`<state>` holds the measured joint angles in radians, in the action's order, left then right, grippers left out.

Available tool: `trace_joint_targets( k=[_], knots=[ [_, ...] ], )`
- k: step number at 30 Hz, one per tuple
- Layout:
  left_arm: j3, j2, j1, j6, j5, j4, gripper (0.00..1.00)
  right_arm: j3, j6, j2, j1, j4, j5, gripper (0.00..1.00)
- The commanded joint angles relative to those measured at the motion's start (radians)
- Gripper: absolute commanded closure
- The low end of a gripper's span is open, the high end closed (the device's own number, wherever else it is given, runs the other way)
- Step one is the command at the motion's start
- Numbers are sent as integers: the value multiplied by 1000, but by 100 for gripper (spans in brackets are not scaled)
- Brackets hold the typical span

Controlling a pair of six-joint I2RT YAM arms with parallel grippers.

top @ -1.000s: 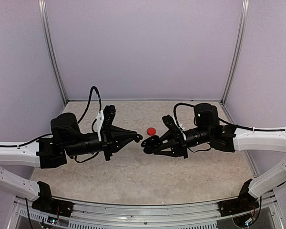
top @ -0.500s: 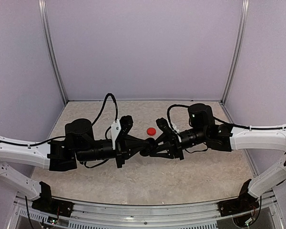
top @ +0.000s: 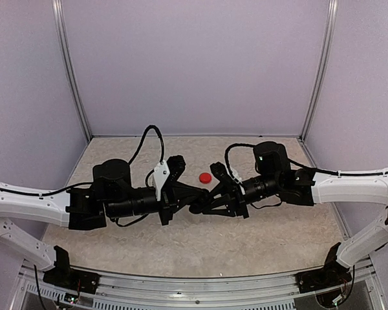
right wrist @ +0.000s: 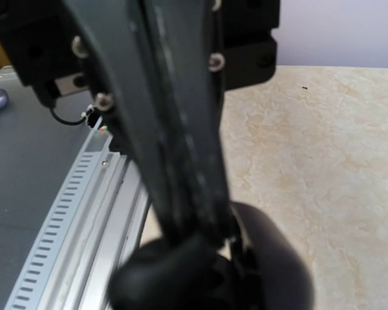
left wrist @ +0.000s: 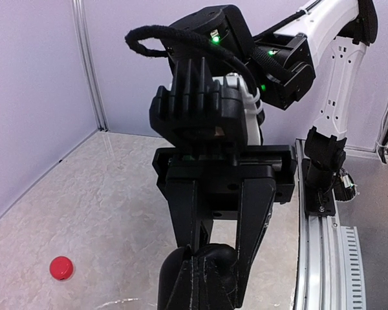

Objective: Insert the wireless bluetooth earbuds into the charging case

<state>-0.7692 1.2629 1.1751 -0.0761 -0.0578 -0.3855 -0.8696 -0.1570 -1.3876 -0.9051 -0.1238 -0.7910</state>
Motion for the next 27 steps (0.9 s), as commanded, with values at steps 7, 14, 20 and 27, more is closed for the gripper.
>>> trace_joint_targets(
  k=[7, 14, 20, 27],
  knots=[
    [-60, 28, 25, -52, 107, 90, 100, -14, 15, 25, -11, -18, 23, 100],
    [-82, 70, 66, -100, 172, 113, 100, -18, 29, 21, -11, -15, 32, 100],
    [-84, 75, 75, -123, 195, 140, 100, -9, 32, 31, -11, -19, 28, 100],
    [-73, 45, 76, -139, 216, 164, 100, 6, 44, 39, -9, -34, 27, 100]
  ],
)
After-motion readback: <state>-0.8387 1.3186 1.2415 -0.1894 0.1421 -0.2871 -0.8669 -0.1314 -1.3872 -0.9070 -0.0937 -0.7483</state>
